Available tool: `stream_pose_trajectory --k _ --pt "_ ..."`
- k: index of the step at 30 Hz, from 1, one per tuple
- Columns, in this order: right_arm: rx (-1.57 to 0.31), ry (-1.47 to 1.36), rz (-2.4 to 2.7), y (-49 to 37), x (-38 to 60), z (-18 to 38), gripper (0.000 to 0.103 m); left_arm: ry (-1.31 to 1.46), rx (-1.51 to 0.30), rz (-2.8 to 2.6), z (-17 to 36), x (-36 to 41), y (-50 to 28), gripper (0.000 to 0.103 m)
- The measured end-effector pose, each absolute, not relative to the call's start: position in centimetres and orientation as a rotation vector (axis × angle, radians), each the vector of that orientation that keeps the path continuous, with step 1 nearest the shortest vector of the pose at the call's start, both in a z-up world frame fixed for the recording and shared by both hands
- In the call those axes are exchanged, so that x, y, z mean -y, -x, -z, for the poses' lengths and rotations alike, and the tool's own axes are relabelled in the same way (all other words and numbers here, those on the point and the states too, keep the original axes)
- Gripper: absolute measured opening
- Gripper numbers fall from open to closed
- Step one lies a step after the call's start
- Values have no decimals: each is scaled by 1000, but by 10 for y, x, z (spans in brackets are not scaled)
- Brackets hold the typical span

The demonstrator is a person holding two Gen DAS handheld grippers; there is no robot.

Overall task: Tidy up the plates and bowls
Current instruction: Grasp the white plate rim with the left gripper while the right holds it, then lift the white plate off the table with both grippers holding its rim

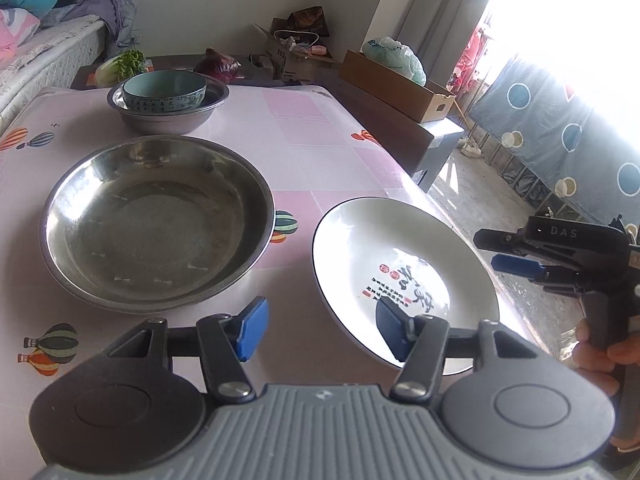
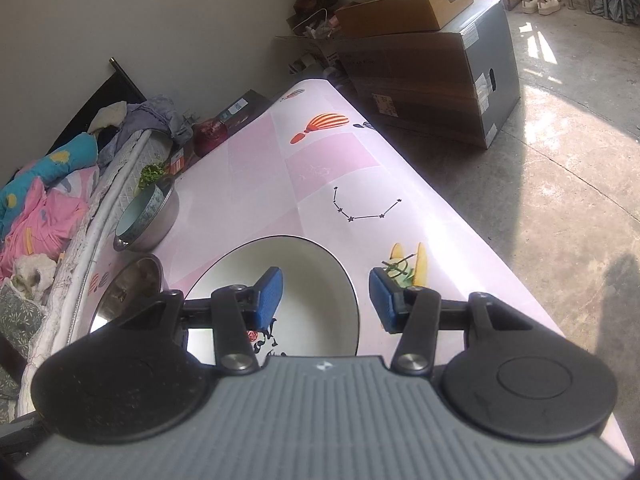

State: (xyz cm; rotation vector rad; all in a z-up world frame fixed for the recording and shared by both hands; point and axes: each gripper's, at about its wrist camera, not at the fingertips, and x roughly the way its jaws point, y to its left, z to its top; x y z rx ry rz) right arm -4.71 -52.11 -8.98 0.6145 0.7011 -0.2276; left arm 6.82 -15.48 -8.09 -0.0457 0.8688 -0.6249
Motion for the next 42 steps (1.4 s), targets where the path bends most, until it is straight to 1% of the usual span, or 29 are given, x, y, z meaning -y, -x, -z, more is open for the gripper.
stream_pose_trajectory --k 8,10,12,15,16,19,24,42 --pt "-745 -691 144 29 538 112 47 31 -953 647 100 178 -83 47" --pt "-755 -694 119 23 537 117 47 20 -969 647 105 185 -87 41" --pt "-761 -685 101 17 536 118 45 8 -975 643 108 190 -90 37" --pt "-781 -671 73 8 531 121 35 -9 -966 638 110 196 -94 28" --pt "-784 -648 83 7 527 119 35 -10 -966 638 110 197 -94 27" --pt "-794 -609 95 6 521 117 35 -18 -966 635 110 198 -95 27" --pt "-820 -626 85 13 513 115 36 -17 -977 627 107 192 -93 27" --pt "-853 -615 60 51 452 112 37 -28 -1004 614 102 129 -59 28"
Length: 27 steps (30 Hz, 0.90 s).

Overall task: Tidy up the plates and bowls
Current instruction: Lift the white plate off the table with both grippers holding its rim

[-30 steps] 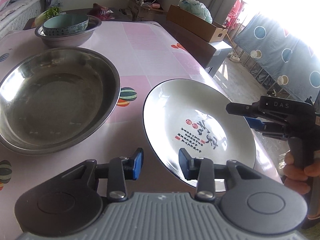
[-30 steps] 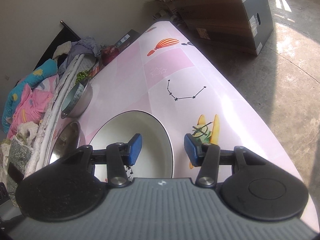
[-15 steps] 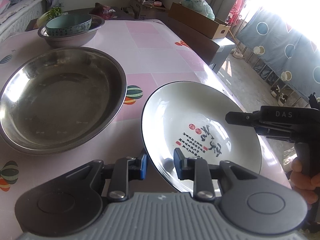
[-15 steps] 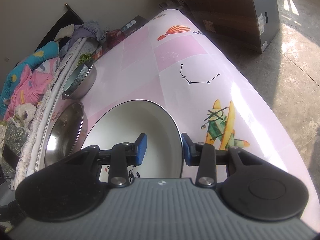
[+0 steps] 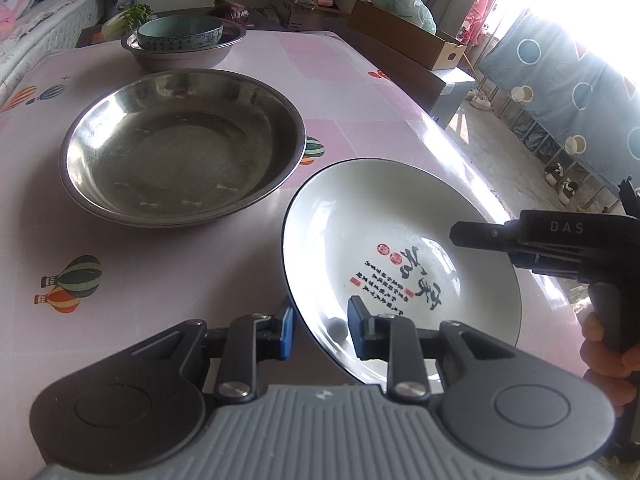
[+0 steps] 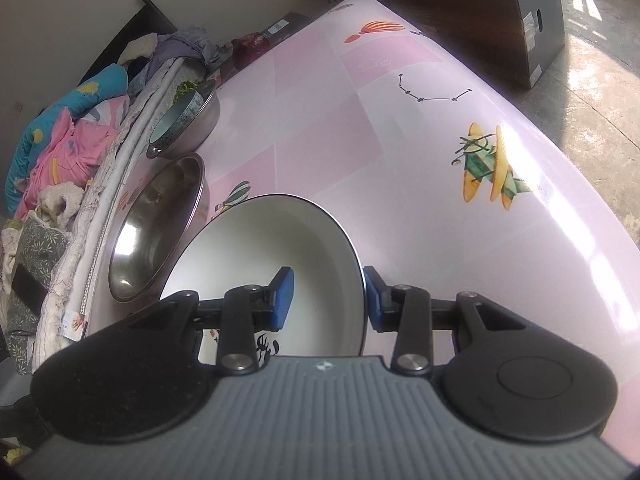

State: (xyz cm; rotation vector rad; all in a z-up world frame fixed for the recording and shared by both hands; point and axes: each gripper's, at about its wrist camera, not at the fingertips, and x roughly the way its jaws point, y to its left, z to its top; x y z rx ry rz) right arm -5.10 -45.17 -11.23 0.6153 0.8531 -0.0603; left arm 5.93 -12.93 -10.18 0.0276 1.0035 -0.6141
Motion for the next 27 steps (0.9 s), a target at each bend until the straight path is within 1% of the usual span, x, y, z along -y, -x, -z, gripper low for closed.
stream_pose_trajectory --k 7,12,27 --pt "-847 -581 80 50 445 110 37 -39 -1000 612 103 129 -58 28" --pt "-845 -604 74 52 449 112 37 -51 -990 606 104 131 -58 31" --pt "-833 -618 70 55 450 114 37 -60 -982 596 104 135 -57 33"
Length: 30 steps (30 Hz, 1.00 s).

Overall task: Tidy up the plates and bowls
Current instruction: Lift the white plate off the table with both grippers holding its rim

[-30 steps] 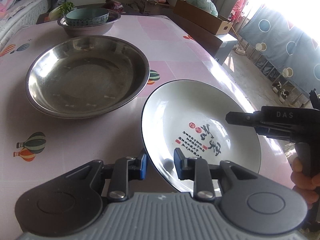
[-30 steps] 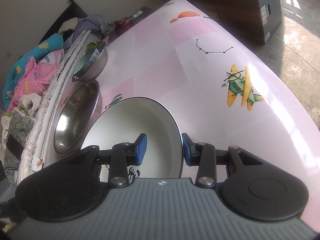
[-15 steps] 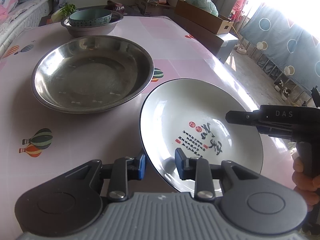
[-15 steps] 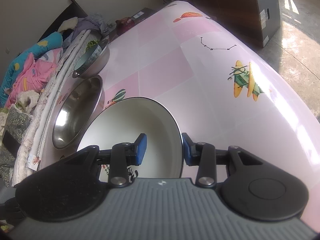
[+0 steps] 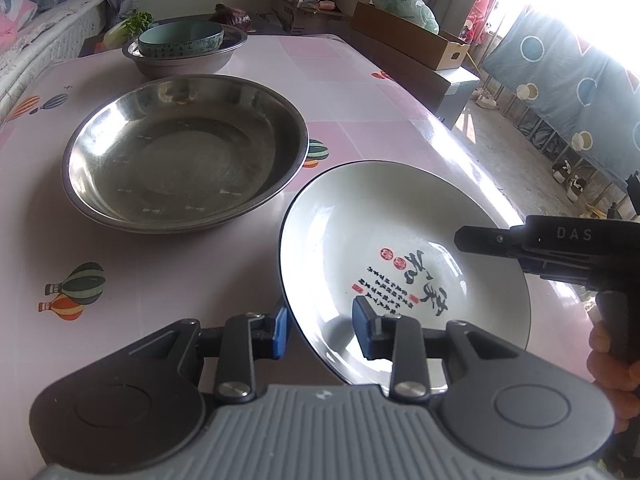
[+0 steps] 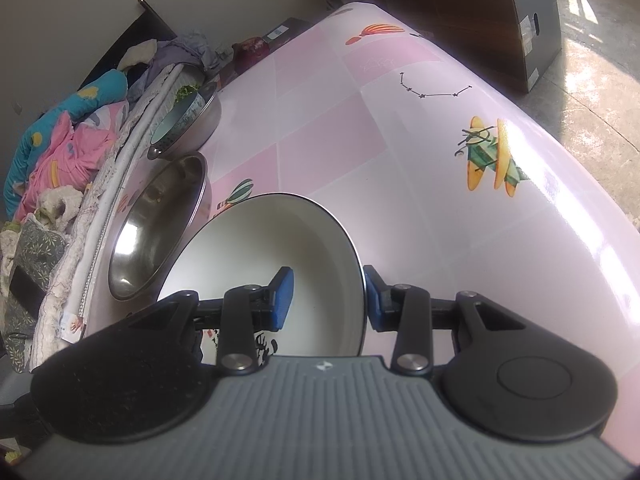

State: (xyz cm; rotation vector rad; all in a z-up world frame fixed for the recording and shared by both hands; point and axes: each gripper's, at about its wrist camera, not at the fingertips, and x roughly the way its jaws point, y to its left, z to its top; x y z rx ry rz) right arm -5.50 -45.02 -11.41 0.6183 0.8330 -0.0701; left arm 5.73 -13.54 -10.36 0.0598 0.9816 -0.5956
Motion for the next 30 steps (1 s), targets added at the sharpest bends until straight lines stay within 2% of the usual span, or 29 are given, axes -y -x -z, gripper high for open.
stream_pose_trajectory --k 30 --pt "-834 -618 70 55 450 114 37 -61 -981 596 104 136 -58 36"
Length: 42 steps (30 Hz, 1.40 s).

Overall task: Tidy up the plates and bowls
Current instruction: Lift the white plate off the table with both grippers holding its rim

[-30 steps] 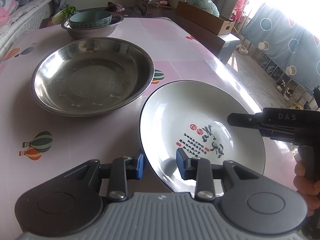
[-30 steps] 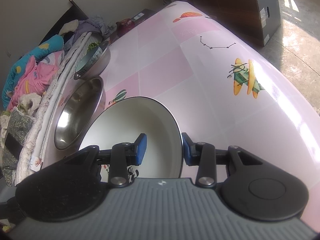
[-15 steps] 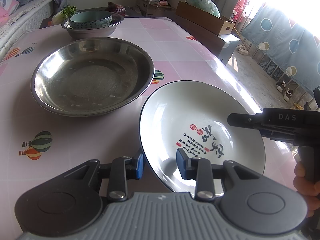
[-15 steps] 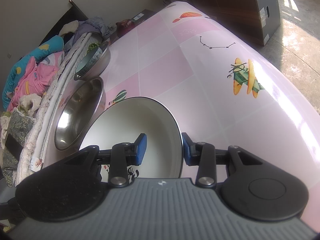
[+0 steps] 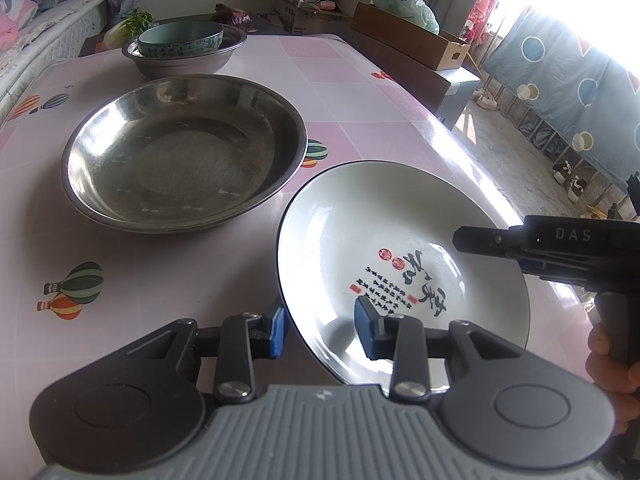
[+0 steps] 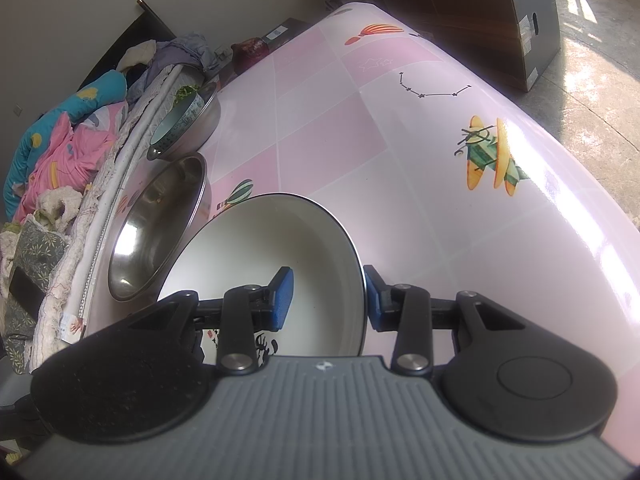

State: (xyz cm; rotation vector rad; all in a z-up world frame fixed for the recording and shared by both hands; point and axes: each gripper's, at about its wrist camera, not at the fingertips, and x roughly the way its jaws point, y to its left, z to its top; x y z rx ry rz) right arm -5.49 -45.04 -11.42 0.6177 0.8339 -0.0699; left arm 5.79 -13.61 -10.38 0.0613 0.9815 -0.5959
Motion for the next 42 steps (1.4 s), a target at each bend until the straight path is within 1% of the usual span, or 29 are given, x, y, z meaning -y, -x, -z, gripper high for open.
stream_pose_trajectory --k 17,25,30,33,35,38,40,42 --pt "-825 -644 62 66 450 116 37 -63 -969 586 104 138 -58 37" --pt "-807 -607 75 67 444 115 35 -79 -967 592 102 135 -49 37" --pt "-799 -589 88 71 442 114 29 -73 -943 603 100 127 -45 35" --pt "-797 -579 95 78 440 115 28 -119 -919 579 99 129 -45 35" --pt "-795 -572 100 81 440 115 27 -143 -924 569 102 132 -47 38" --pt "-789 -553 104 85 437 116 26 -150 -922 572 103 134 -49 38" --pt "-789 -527 101 85 433 115 25 -156 -915 575 104 136 -50 37" --pt "-787 -501 100 85 430 115 25 -148 -916 580 104 138 -50 33"
